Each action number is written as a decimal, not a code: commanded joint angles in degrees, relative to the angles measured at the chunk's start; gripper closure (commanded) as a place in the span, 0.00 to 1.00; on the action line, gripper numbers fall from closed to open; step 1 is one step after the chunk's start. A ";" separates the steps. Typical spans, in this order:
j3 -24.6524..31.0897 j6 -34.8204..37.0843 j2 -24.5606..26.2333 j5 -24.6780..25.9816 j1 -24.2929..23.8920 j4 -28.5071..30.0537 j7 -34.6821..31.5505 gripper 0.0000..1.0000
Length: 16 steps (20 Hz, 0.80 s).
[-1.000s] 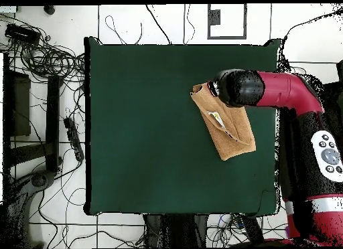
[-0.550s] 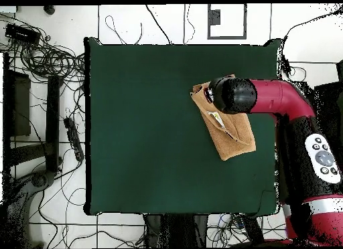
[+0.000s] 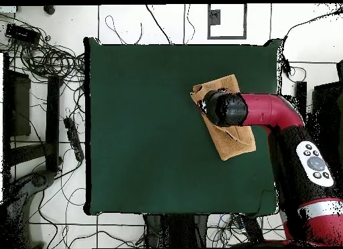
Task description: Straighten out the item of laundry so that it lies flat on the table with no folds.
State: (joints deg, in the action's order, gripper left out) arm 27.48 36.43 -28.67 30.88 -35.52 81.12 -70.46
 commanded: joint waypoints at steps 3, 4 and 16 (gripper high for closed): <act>-0.47 -5.64 3.09 -1.77 1.19 8.33 -9.43 0.00; -0.51 -6.23 3.29 -1.83 1.23 8.65 -9.73 0.00; -0.54 -8.15 3.61 -2.91 3.25 9.05 -9.51 0.00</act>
State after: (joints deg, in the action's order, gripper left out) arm 26.76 29.63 -28.11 30.19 -35.09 84.56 -70.46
